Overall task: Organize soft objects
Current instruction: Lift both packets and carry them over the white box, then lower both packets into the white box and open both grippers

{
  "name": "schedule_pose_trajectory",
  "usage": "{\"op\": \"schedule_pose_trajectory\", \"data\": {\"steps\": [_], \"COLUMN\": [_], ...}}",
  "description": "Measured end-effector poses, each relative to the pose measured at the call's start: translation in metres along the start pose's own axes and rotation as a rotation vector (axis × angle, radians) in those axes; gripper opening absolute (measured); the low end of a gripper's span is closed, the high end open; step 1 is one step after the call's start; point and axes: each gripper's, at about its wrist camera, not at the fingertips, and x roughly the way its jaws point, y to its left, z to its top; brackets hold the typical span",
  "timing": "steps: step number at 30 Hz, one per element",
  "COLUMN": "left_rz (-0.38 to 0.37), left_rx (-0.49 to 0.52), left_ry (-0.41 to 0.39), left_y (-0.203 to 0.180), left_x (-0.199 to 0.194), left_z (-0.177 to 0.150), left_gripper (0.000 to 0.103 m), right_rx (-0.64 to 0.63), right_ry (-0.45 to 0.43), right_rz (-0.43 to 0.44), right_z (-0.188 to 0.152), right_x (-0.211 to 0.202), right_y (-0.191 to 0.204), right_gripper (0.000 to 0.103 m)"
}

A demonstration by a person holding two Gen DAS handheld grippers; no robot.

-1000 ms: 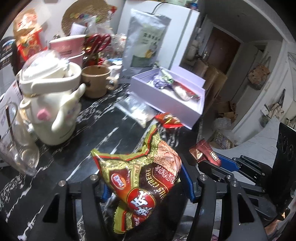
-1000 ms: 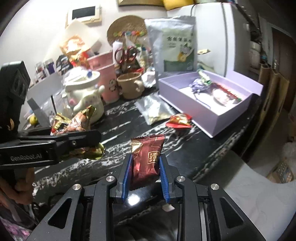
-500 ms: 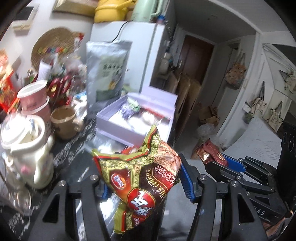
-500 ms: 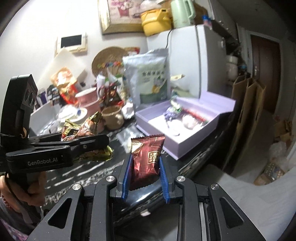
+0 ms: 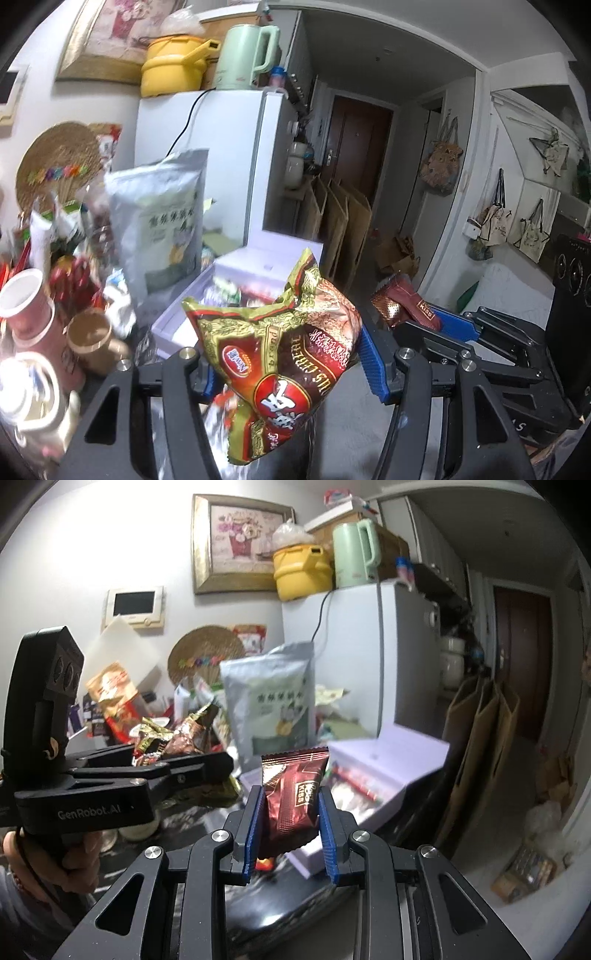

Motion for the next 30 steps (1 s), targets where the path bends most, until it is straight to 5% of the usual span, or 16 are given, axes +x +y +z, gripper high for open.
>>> {"op": "schedule_pose_trajectory", "data": {"steps": [12, 30], "left_rz": [0.044, 0.129], "left_rx": [0.038, 0.048], "left_ry": [-0.045, 0.075], "left_y": [0.003, 0.028], "left_x": [0.065, 0.172], "left_z": [0.058, 0.074], "left_gripper": [0.059, 0.059], "right_rx": [-0.035, -0.019], "right_ry": [-0.047, 0.062], "right_rz": [-0.007, 0.001], "right_z": [0.051, 0.069], "right_x": [0.044, 0.146], "right_y": [-0.054, -0.116], "right_gripper": [0.028, 0.028]}}
